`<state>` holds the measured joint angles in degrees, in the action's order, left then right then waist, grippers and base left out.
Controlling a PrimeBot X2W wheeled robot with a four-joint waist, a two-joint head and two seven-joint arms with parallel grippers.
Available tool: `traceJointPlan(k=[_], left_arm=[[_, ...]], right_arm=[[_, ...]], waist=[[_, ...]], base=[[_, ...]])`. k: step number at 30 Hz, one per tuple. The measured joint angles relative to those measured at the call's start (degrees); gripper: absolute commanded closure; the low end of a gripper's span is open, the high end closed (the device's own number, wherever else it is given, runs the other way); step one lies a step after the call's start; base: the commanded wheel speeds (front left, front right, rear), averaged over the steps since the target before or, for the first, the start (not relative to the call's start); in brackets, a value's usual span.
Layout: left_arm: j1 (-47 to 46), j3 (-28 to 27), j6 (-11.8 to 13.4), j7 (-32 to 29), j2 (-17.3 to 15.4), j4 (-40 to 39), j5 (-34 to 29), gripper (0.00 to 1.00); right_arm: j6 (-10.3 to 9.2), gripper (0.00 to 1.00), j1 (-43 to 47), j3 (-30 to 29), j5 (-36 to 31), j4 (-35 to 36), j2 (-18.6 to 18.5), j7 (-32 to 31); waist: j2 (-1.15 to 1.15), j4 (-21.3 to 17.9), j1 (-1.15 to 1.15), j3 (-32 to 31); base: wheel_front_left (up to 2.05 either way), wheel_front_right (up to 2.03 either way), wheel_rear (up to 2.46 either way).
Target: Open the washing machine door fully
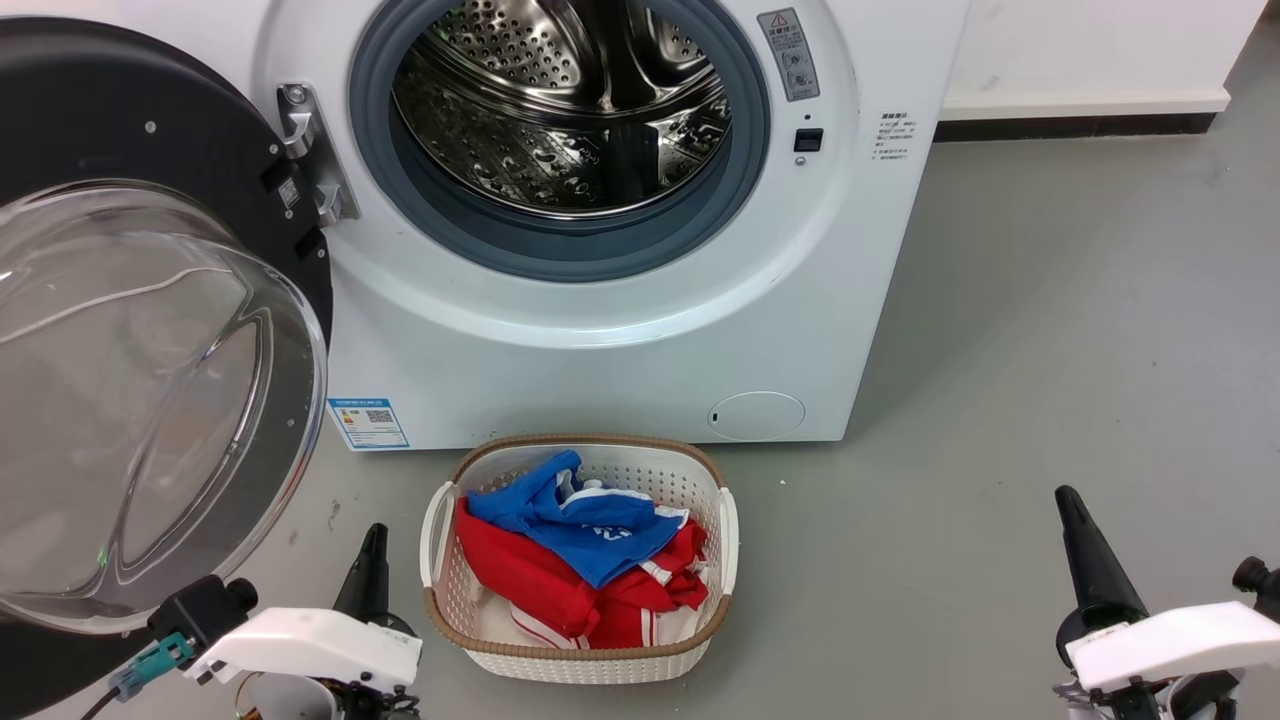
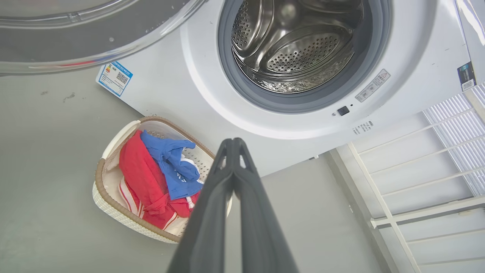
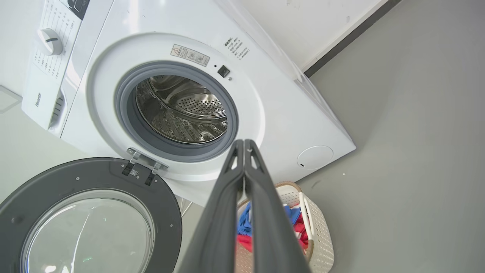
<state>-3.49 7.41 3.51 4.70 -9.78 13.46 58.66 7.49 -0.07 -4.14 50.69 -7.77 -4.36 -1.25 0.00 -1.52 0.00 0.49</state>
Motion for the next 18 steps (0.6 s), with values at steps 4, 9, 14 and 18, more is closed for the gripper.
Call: traceJointPlan(k=[4,9,14,18], left_arm=[[-0.1,-0.9,-0.6,-0.6,0.4,0.0,2.3,1.0],[-0.3,-2.0,-1.6,-1.6,1.0,0.1,5.0,1.0],[-0.4,-2.9,-2.5,-2.4,1.5,0.1,7.7,1.0],[-0.5,-3.8,-3.1,-3.0,1.8,0.1,9.7,1.0]], right_arm=[[0.0,1.0,-0.5,-0.2,2.7,-0.5,0.1,-0.4],[0.0,1.0,-0.8,-0.4,6.1,-1.0,0.2,-0.8],[0.0,1.0,-1.3,-0.6,9.3,-1.5,0.3,-1.3],[0.0,1.0,-1.6,-0.7,11.8,-1.8,0.4,-1.5]], waist=[[0.0,0.1,0.0,0.0],[0.0,0.2,0.0,0.0],[0.0,0.3,0.0,-0.1],[0.0,0.3,0.0,-0.1]], base=[[0.0,0.0,0.0],[0.0,0.0,0.0],[0.0,0.0,0.0],[0.0,0.0,0.0]])
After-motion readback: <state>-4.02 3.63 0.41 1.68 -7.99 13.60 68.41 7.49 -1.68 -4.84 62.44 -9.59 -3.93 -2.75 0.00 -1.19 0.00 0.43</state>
